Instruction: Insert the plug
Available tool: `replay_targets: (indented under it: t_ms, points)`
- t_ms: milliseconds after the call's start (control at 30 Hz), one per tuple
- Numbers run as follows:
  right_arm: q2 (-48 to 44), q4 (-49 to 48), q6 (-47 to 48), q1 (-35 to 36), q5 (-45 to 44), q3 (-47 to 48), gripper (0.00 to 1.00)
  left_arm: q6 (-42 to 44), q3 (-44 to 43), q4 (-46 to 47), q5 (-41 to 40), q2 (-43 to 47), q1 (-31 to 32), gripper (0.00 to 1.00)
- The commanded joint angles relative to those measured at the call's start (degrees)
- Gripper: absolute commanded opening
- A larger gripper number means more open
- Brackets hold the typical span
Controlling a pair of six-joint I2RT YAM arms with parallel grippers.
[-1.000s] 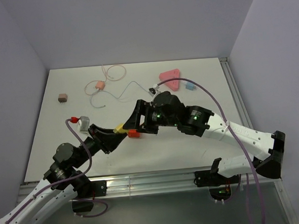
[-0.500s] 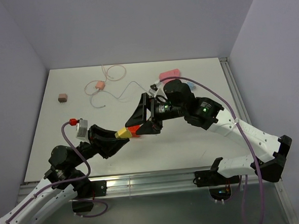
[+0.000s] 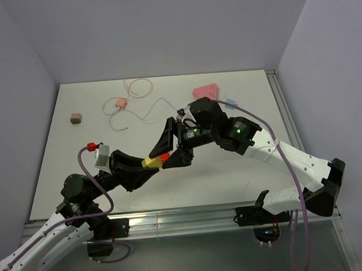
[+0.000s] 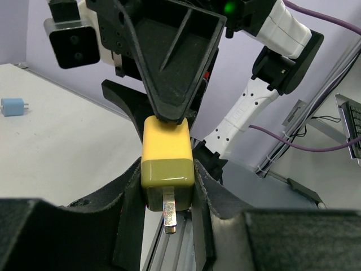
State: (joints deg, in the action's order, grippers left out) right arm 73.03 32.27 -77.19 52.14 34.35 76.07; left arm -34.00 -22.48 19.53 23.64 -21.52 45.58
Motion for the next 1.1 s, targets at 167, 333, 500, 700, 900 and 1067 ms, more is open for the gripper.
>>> replay_targets:
  t_ms: [167,333,500,700,900,1067]
  points:
    - [0.27,-2.56,-2.17,0.94,3.53,0.57,0.7,1.13,-0.72,4.9,2.29,-0.89,-0.06,0.0]
    - [0.88,-4.23,-3.14,1.82,4.5,0.3,0.68,1.74,-1.25,4.64,2.38,-1.6,-0.06,0.0]
    - [2.2,-3.88,-2.62,2.26,5.03,1.27,0.66,1.3,-0.9,5.61,3.08,-1.86,-0.06,0.0]
    - [2.38,-5.46,-3.14,2.26,5.82,0.04,0.51,1.13,-0.99,5.7,3.52,-1.77,0.12,0.0]
    - [2.29,-4.34,0.01,2.09,4.07,1.69,0.0,-0.01,-2.21,2.29,-1.36,-2.21,0.12,0.21]
    - [6.49,13.83,17.27,-1.5,-7.07,10.04,0.0,-2.82,-3.45,-11.7,-16.41,1.63,0.12,1.0]
